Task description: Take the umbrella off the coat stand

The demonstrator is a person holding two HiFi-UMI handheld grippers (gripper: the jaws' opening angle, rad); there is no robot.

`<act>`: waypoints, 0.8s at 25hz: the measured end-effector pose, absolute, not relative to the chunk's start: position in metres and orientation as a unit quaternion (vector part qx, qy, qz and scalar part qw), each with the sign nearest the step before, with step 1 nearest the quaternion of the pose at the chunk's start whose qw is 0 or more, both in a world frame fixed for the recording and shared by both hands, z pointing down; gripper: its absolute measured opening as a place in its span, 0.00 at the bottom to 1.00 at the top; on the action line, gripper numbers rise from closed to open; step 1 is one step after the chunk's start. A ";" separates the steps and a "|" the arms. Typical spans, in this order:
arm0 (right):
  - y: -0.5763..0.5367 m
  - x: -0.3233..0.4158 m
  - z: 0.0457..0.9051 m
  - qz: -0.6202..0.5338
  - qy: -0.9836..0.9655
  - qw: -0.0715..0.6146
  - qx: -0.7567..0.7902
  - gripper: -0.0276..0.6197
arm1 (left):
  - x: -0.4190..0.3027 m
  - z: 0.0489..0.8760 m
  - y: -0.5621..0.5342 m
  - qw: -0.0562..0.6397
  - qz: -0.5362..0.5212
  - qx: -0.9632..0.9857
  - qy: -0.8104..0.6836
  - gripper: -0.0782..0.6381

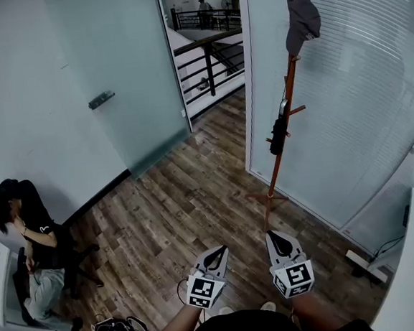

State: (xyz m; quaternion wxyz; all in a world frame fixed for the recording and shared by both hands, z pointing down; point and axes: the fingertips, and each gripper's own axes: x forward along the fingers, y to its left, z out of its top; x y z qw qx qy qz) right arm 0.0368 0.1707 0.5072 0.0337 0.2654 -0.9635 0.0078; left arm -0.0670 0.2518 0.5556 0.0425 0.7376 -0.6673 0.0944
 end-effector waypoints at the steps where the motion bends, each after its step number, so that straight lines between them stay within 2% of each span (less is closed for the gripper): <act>1: 0.172 0.032 0.506 0.006 -0.964 0.034 0.265 0.05 | -0.072 0.555 0.253 0.041 0.093 0.737 -0.668 0.13; 10: 0.162 0.026 0.498 -0.015 -0.960 0.030 0.279 0.05 | -0.095 0.552 0.250 0.020 0.096 0.748 -0.657 0.13; 20: 0.106 -0.005 0.513 0.000 -0.965 0.041 0.259 0.05 | -0.095 0.561 0.176 0.032 0.102 0.763 -0.637 0.13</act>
